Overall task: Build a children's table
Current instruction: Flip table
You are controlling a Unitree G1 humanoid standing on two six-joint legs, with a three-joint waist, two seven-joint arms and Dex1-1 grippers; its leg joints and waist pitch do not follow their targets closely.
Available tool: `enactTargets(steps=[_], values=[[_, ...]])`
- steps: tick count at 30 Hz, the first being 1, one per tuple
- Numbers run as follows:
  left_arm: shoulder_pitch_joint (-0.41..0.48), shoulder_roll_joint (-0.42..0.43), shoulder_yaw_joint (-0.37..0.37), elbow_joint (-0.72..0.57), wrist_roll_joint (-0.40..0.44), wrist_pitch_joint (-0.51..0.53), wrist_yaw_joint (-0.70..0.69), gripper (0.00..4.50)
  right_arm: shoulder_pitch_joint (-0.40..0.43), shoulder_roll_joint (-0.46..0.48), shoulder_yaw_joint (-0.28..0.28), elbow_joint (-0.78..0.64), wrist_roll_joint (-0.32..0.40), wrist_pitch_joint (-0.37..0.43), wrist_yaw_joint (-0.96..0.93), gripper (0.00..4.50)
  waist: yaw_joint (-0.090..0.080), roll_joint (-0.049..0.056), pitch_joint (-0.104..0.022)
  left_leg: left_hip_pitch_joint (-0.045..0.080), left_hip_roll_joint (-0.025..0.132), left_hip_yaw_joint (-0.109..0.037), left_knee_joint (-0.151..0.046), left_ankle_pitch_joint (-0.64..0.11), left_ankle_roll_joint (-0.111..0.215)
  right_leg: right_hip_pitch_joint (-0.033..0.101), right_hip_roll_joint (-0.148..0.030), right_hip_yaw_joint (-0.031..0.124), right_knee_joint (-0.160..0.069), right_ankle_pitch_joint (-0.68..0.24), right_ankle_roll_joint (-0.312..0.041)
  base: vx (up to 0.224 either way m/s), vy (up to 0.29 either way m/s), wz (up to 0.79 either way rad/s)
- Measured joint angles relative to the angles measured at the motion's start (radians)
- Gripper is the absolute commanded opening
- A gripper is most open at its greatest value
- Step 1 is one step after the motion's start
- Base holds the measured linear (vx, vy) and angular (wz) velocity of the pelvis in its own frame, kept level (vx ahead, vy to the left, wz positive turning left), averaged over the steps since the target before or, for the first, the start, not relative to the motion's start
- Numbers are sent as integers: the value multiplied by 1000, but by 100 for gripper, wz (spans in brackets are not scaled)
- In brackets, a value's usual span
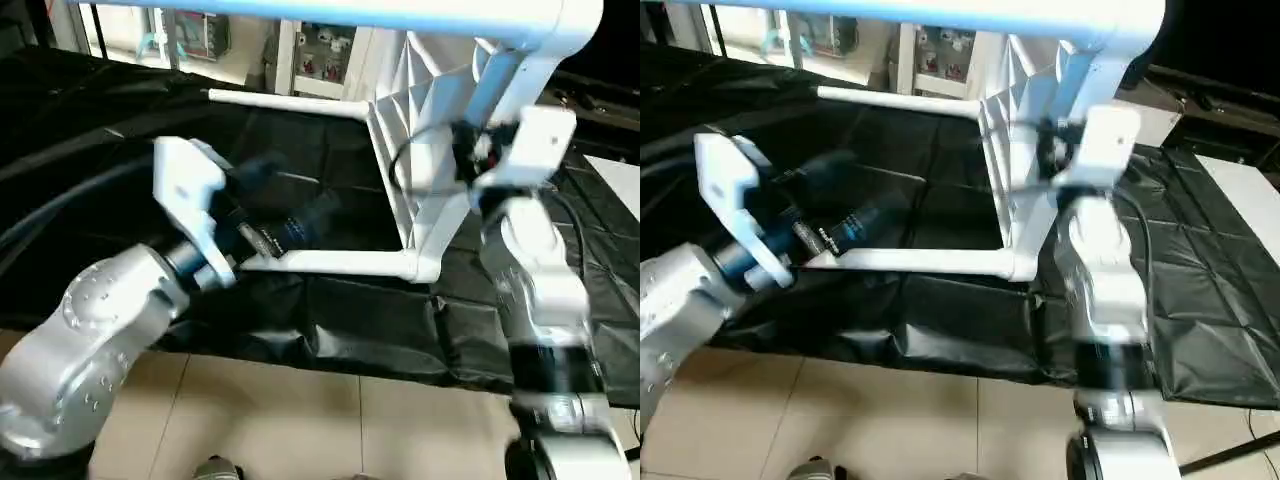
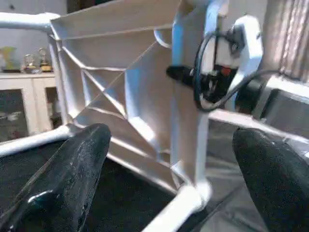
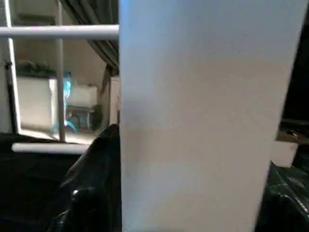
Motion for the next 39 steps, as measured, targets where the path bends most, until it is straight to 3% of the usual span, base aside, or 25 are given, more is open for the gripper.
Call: enactTargets(steps=[4, 6, 10, 12, 13, 16, 21, 25, 27, 31, 33, 35, 37, 39], values=[[-17, 10, -17, 2, 64, -19, 4, 450, 1, -6, -6, 15, 10, -31, 36, 352, 0, 6, 0, 0, 0, 0, 0, 0, 0, 0, 1, 0, 0, 0, 0, 0, 0, 0], [-65, 56, -53, 1, 104, -33, -18, 450, 22, -12, -4, -22, 18, -31, 60, 356, 4, 7, 0, -1, 1, -1, 0, 0, 0, -1, 1, -1, 0, 0, 0, 0, 0, 0], [-214, 145, -126, -26, 227, -89, -90, 450, 141, -29, 9, -153, 40, -29, 121, 393, 9, 16, -2, -1, 1, -1, 1, 0, 0, 2, 1, -1, -2, -1, -1, 0, 0, 0], [-264, 147, -162, -46, 264, -114, -122, 450, 198, -36, 17, -207, 64, -23, 159, 393, 6, 21, -2, 0, 0, -1, 1, 0, 0, 2, 0, 0, -2, -1, -1, 0, 0, 0], [-282, 145, -181, -56, 278, -131, -139, 450, 219, -39, 21, -229, 81, -17, 179, 425, 4, 23, -2, 0, 0, -1, 1, 0, 0, 2, 0, 0, -2, 0, 0, 0, 0, 0], [-323, 155, -222, -48, 343, -196, -171, 450, 299, -57, 16, -328, 151, -5, 243, 439, 1, 29, 0, 2, 1, -2, 1, 0, 0, 2, 1, -1, -1, 0, -1, 0, 0, 0], [-362, 197, -214, 56, 456, -272, -146, 450, 407, -69, -9, -473, 283, 65, 313, 445, 1, 42, -3, 6, 1, -3, -1, 0, 0, 3, 1, -1, 0, 0, -1, 0, 0, 0], [-357, 113, -131, 103, 404, -192, -78, 450, 477, -69, -1, -537, 370, 130, 354, 445, 1, 49, -4, 6, 0, -3, -1, 0, 0, 3, 0, -1, -1, 0, -1, 0, 0, 0], [-274, 15, -60, 99, 335, -140, -25, 450, 519, -85, 3, -578, 376, 132, 363, 445, 0, 57, -9, 9, -2, -3, 0, 0, 0, 6, -1, -1, -4, 0, -1, 0, 0, 0], [-84, -182, 20, 110, 234, -54, 128, 450, 573, -94, 24, -617, 358, 171, 340, 445, -1, 56, -9, 11, -1, -5, -1, -1, 1, 7, -1, -3, -4, 0, -1, 0, 0, 0], [25, -267, 58, 113, 263, -25, 233, 450, 603, -99, 47, -617, 294, 228, 283, 445, -5, 55, -11, 12, -1, -5, -1, -1, 1, 8, 0, -3, -6, 0, -1, 0, 0, 0], [120, -287, 70, 139, 281, 0, 285, 450, 630, -119, 74, -585, 213, 255, 239, 445, -11, 50, -10, 8, -1, -9, -1, -1, 1, 5, 0, -7, -7, 0, -1, 0, 0, 0], [194, -329, 94, 141, 240, -32, 282, 450, 636, -150, 117, -555, 128, 259, 207, 445, -18, 43, -11, 4, 0, -12, -1, -1, 1, 4, 0, -13, -14, 0, -1, 0, 0, 0], [179, -299, 66, 128, 257, -43, 275, 450, 632, -144, 124, -548, 122, 266, 203, 445, -17, 33, -13, -3, 4, -17, -2, -1, 1, 5, -1, -25, -23, 0, 0, 0, 0, 0]])
